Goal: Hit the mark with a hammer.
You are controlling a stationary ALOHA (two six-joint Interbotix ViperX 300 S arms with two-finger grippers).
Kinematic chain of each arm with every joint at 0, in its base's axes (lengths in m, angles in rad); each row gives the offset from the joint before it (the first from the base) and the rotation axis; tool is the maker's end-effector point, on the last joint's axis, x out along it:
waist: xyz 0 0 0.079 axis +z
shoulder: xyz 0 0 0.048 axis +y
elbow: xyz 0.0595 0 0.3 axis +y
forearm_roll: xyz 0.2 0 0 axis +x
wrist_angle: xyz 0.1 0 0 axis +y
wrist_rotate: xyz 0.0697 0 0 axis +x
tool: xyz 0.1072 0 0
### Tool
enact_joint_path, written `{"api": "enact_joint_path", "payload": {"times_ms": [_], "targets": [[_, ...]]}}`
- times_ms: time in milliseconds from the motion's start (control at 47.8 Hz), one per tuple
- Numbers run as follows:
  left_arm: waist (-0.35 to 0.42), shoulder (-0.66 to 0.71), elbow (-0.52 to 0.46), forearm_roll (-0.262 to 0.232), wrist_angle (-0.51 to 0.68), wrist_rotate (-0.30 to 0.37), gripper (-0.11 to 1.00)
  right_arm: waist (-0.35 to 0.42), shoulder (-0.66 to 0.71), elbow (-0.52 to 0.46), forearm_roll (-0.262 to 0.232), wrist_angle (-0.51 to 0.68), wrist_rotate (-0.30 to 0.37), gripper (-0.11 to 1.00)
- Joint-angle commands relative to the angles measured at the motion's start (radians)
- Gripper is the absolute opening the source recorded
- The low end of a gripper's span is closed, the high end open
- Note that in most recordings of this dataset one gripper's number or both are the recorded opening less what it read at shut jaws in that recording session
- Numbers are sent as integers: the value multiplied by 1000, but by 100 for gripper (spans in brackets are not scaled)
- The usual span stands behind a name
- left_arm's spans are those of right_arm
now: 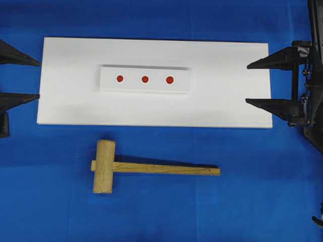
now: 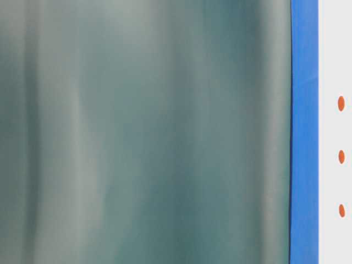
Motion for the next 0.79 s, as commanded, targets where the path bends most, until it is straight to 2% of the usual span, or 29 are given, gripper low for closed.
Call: {"api": "enact_joint_path", "payload": {"times_ms": [0, 460, 774], "targets": [[3, -12, 0, 3, 6, 0, 82, -2, -2, 8, -3, 2, 0, 82], [3, -32, 60, 2, 18, 0, 82, -2, -72, 104, 3, 2, 3, 82], [3, -32, 64, 2, 18, 0, 82, -2, -80, 112, 8, 3, 6, 81]]}}
